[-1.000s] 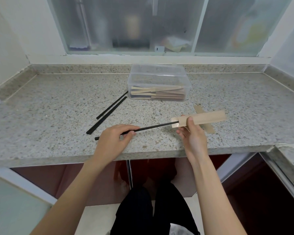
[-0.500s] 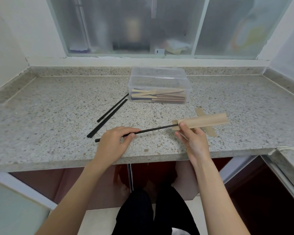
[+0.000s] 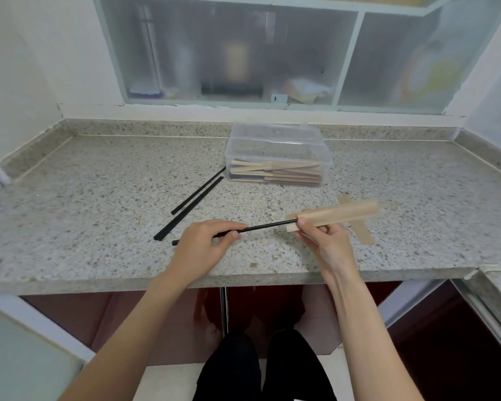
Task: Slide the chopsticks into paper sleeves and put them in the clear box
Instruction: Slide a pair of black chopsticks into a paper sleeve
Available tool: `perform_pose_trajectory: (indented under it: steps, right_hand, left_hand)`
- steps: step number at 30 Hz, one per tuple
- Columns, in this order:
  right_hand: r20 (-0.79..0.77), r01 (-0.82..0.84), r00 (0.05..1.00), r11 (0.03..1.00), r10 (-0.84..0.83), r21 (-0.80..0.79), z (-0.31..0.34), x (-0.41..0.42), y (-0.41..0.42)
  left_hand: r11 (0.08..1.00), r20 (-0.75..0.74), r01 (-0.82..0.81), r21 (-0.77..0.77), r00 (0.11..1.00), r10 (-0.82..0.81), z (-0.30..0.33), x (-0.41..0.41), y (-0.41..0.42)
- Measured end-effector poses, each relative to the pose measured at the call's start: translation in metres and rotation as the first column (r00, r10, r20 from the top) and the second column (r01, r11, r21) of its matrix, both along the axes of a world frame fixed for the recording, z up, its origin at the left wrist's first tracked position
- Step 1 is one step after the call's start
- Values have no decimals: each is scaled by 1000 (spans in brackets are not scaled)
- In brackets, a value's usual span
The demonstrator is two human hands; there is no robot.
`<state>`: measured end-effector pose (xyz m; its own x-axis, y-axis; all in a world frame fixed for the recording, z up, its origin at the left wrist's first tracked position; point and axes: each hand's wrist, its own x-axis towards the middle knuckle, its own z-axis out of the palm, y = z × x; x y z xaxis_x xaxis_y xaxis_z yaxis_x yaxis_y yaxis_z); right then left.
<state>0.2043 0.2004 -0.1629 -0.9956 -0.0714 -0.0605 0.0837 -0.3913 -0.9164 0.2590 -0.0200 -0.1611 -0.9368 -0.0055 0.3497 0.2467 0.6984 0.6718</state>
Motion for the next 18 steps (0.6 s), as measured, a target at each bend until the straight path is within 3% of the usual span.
perform_pose_trajectory:
  steps: [4, 11, 18]
  right_hand:
    - [28, -81, 996, 996, 79, 44, -2, 9, -22]
    - [46, -39, 998, 999, 38, 32, -1, 10, -17]
    - [142, -4, 990, 995, 19, -103, -6, 16, -22]
  left_hand:
    - [999, -25, -23, -36, 999, 22, 3, -8, 14]
    - [999, -35, -2, 54, 999, 3, -4, -12, 18]
    - [997, -172, 63, 33, 983, -57, -9, -10, 36]
